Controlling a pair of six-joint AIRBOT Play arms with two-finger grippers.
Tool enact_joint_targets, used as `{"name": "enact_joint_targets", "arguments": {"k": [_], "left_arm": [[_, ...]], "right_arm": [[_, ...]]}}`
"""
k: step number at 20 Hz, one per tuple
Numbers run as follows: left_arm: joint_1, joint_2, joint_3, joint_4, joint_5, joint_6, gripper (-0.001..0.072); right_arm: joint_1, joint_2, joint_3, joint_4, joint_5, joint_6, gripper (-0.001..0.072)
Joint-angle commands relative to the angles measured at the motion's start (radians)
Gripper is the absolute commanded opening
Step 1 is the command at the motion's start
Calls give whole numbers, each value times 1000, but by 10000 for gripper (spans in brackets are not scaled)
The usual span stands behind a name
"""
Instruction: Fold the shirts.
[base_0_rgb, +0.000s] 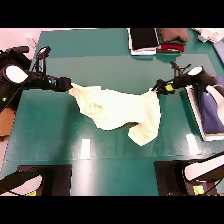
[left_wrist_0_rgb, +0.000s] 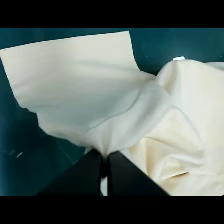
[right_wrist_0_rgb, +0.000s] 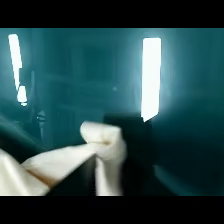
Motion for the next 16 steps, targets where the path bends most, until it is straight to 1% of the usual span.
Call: {"name": "enact_joint_targets", "arguments": {"k": [1,3,5,8,10,13,16], "left_arm": [[1,0,1,0,0,1,24],[1,9,13,24,8,-1,23],[1,50,81,80,7,-7,23],[1,164,270,189,7,-7,23],[1,245,413,235,6,-7,23],[1,359,582,245,2,-6,23],[1,449,678,245,-25,-7,23]], "right_arm": [[43,-51,82,3,14,-39,21],[48,-1,112,2,5,-40,20],[29,91,176,2,10,-68,20],[-25,273,324,3,23,-75,20],[-66,389,442,3,49,-75,20],[-131,528,604,3,118,-74,20],[-193,650,690,3,161,-72,20]]}}
